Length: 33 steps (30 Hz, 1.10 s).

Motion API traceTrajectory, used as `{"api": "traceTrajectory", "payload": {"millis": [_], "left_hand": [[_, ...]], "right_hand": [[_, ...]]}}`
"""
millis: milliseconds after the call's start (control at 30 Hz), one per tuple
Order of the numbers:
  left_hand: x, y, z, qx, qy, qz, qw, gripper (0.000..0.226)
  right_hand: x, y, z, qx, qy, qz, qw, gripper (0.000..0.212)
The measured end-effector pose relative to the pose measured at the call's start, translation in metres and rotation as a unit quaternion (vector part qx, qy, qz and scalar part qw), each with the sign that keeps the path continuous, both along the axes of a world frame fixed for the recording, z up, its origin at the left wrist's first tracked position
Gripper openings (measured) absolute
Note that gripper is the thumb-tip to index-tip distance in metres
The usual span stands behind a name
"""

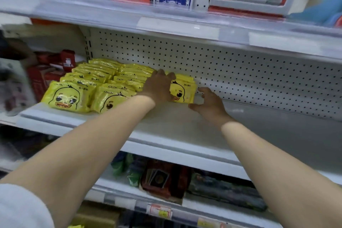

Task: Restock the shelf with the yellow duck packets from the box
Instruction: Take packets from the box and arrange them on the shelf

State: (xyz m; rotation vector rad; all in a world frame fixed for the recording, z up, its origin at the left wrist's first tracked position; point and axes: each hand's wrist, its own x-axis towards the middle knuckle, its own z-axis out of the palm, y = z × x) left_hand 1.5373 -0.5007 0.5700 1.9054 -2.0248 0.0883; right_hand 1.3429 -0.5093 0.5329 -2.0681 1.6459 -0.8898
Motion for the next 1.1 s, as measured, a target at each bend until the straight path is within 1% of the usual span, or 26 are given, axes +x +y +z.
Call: {"api": "traceTrajectory", "payload": {"millis": [167,333,433,533,733,833,1000,1100], "left_hand": [[0.000,0.073,0.004,0.032,0.010,0.079,0.996,0.076],[0.007,0.163,-0.020,-0.001,0.020,0.106,0.994,0.070],[0.019,0.212,-0.042,0.019,0.027,0.131,0.991,0.072],[0.038,0.256,-0.062,0.065,0.013,0.173,0.983,0.071],[0.097,0.323,-0.105,0.108,0.024,0.248,0.962,0.067],[0.125,0.339,-0.132,0.135,0.027,0.264,0.955,0.074],[0.182,0.354,-0.201,0.185,0.077,0.251,0.947,0.072],[0.221,0.358,-0.248,0.239,0.089,0.236,0.938,0.073]], "right_hand": [[0.000,0.053,0.009,-0.001,0.086,0.031,0.996,0.077],[0.007,0.122,0.003,-0.018,0.144,0.080,0.986,0.070],[0.020,0.161,-0.012,-0.038,0.162,0.132,0.977,0.071],[0.040,0.193,-0.032,-0.060,0.164,0.183,0.968,0.067],[0.088,0.232,-0.076,-0.038,0.190,0.245,0.950,0.063],[0.119,0.240,-0.102,-0.003,0.213,0.268,0.940,0.059],[0.183,0.244,-0.165,0.082,0.259,0.300,0.914,0.059],[0.223,0.250,-0.208,0.140,0.274,0.301,0.903,0.061]]}}
